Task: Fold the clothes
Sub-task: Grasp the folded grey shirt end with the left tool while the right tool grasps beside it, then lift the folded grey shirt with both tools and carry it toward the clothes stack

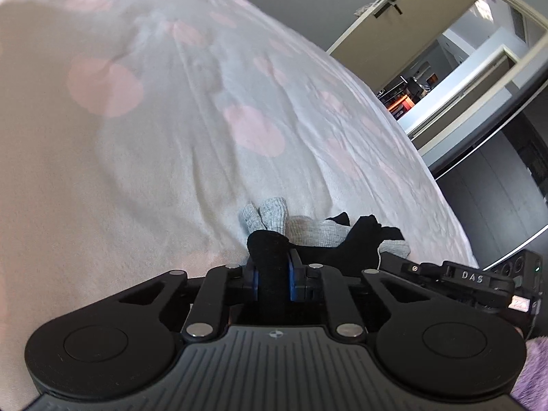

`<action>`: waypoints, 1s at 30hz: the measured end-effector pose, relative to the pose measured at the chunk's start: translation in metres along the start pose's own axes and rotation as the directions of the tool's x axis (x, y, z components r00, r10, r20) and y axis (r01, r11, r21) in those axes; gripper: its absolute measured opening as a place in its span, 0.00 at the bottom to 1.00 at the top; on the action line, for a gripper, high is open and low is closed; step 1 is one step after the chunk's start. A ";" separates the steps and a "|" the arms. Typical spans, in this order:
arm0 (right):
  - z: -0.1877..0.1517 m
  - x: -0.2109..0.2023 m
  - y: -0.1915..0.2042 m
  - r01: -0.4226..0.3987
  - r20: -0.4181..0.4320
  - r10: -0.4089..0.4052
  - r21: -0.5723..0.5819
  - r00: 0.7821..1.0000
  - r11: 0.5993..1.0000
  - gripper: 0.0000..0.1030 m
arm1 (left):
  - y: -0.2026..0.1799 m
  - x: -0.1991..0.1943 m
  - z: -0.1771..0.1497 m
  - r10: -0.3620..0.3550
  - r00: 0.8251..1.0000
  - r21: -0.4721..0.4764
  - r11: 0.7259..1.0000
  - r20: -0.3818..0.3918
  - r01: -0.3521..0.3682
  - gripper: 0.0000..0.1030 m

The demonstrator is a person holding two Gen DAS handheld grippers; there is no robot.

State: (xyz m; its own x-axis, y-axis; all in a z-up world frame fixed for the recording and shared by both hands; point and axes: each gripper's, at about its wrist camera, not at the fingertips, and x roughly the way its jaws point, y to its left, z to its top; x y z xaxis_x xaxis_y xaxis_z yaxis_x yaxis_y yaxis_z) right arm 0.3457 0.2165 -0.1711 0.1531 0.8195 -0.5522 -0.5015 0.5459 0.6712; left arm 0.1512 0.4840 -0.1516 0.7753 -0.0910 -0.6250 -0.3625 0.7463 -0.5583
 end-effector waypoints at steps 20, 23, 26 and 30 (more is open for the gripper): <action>-0.017 -0.150 0.166 -0.070 0.080 0.119 -0.458 0.990 0.886 0.12 | -0.117 -0.202 -0.007 0.073 0.991 0.287 0.952 0.112 -0.102 0.10; -0.020 -0.167 0.198 -0.082 0.077 0.142 -0.517 0.987 0.852 0.12 | -0.136 -0.240 -0.012 0.097 0.987 0.341 0.930 0.126 -0.135 0.09; -0.022 -0.179 0.234 -0.105 0.068 0.175 -0.575 0.982 0.812 0.12 | -0.153 -0.278 -0.018 0.127 0.982 0.385 0.907 0.139 -0.172 0.09; -0.028 -0.183 0.286 -0.163 0.030 0.240 -0.652 0.970 0.741 0.12 | -0.167 -0.327 -0.022 0.190 0.971 0.415 0.879 0.142 -0.233 0.09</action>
State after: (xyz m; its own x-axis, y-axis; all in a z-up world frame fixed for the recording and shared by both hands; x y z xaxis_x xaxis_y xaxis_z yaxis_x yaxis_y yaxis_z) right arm 0.1503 0.2175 0.1075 0.0540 0.9314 -0.3601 -0.9513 0.1576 0.2650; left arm -0.0531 0.3751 0.1340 0.7577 0.1474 -0.6357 -0.2845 0.9513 -0.1185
